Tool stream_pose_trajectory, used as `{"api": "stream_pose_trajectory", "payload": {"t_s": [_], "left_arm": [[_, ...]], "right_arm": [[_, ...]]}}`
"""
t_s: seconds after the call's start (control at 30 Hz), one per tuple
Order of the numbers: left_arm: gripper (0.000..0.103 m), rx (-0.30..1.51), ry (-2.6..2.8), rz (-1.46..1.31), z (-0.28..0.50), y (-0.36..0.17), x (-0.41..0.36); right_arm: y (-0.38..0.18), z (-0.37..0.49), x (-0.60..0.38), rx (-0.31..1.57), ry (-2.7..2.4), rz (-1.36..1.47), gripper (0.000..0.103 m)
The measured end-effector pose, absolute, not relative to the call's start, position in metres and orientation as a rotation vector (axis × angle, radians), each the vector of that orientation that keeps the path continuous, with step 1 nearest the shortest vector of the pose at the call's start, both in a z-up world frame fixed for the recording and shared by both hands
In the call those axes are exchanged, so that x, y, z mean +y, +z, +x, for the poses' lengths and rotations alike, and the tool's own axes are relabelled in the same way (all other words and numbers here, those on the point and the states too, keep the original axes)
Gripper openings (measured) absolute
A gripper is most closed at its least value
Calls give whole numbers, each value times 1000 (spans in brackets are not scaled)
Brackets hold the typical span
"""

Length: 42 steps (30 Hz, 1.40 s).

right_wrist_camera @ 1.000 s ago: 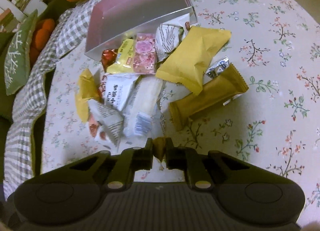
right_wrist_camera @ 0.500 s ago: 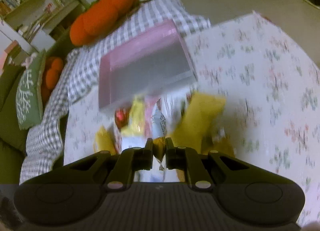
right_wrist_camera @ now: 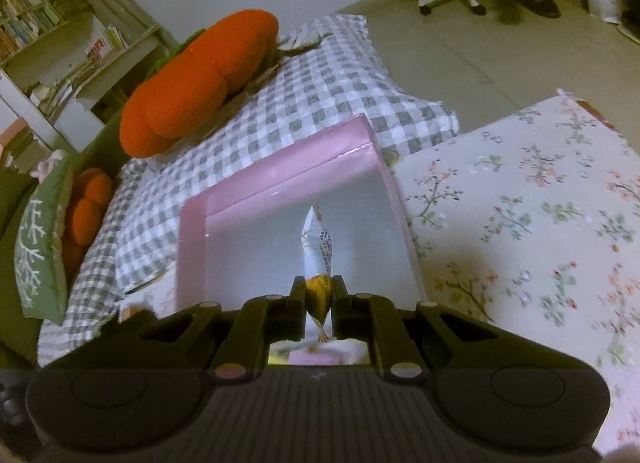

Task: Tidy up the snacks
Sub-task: 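Carry the cookie into the pink box with the left gripper while the right gripper grasps a small cookie packet, then release the cookie in the box with the left gripper while the right gripper drops its packet there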

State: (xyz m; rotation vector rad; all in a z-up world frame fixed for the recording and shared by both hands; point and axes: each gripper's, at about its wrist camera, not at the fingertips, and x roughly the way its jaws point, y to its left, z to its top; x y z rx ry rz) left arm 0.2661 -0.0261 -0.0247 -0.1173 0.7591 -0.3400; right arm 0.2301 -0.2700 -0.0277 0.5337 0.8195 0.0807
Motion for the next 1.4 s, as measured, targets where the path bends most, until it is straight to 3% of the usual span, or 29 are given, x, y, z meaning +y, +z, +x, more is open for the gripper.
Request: {"api": "stream_pose_trajectory", "payload": {"t_s": [0.3, 0.7, 0.77, 0.83, 0.87, 1.03, 1.13, 1.2, 1.4], "left_arm": [[32, 867, -313, -93, 288, -69, -32], [33, 926, -307, -109, 280, -74, -19], [37, 882, -303, -99, 277, -66, -17], [48, 870, -301, -117, 277, -59, -16], [49, 867, -297, -127, 277, -56, -14], [53, 841, -272, -126, 271, -37, -6], [57, 821, -257, -130, 261, -23, -1], [59, 813, -255, -134, 253, -14, 1], [66, 827, -239, -88, 220, 4, 2]], "right_arm": [[-52, 254, -260, 873, 95, 479, 10], [-58, 251, -253, 951, 113, 467, 11], [-55, 251, -255, 941, 111, 487, 19], [-50, 249, -258, 921, 99, 505, 31], [-46, 247, -259, 910, 95, 501, 37], [-28, 238, -266, 878, 81, 495, 48], [-13, 228, -267, 858, 87, 476, 61], [-2, 219, -264, 842, 96, 448, 76], [22, 195, -250, 837, 141, 415, 87]]}}
